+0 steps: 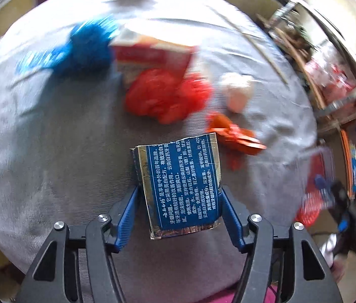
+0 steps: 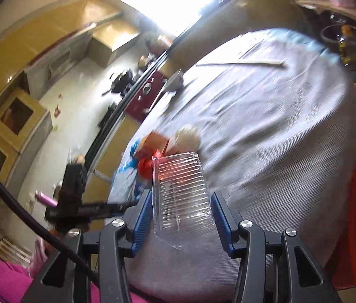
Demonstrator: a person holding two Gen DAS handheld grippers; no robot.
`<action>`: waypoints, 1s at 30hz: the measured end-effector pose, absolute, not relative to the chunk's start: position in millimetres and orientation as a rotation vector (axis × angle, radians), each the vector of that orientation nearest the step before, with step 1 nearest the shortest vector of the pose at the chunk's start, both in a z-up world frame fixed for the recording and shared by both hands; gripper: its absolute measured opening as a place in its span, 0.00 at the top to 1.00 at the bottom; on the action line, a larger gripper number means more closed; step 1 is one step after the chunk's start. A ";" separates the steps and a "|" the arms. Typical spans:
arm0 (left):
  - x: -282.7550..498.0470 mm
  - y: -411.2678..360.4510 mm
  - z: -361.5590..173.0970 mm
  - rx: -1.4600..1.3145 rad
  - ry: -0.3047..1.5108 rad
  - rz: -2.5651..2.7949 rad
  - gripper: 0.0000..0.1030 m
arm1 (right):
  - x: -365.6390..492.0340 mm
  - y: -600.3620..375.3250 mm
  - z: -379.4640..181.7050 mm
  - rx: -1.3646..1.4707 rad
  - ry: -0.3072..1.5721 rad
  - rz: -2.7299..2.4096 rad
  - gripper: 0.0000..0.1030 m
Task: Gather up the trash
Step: 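Carry the blue box and clear tray to the red basket and open both tools, then move both open tools back over the table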
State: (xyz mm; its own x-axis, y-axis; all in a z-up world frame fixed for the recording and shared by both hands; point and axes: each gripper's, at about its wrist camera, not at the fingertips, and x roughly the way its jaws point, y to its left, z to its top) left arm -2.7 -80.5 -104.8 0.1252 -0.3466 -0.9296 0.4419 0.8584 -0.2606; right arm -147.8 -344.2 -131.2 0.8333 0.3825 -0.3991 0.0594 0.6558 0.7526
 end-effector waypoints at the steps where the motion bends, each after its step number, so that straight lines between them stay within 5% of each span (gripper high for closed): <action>1: -9.1 -89.3 -97.1 0.114 1.305 -0.614 0.40 | -153.3 -351.0 -129.5 0.851 0.558 0.178 0.51; 16: -102.2 -262.4 -35.0 0.420 1.133 -1.120 0.40 | -303.6 -476.5 -124.1 0.951 0.339 -0.235 0.51; 24: -153.3 -357.2 -53.8 0.549 1.114 -1.292 0.38 | -346.1 -491.8 -124.8 0.968 0.327 -0.352 0.47; 30: -146.0 -359.1 -63.5 0.515 1.159 -1.262 0.37 | -366.8 -506.1 -129.1 1.040 0.300 -0.412 0.39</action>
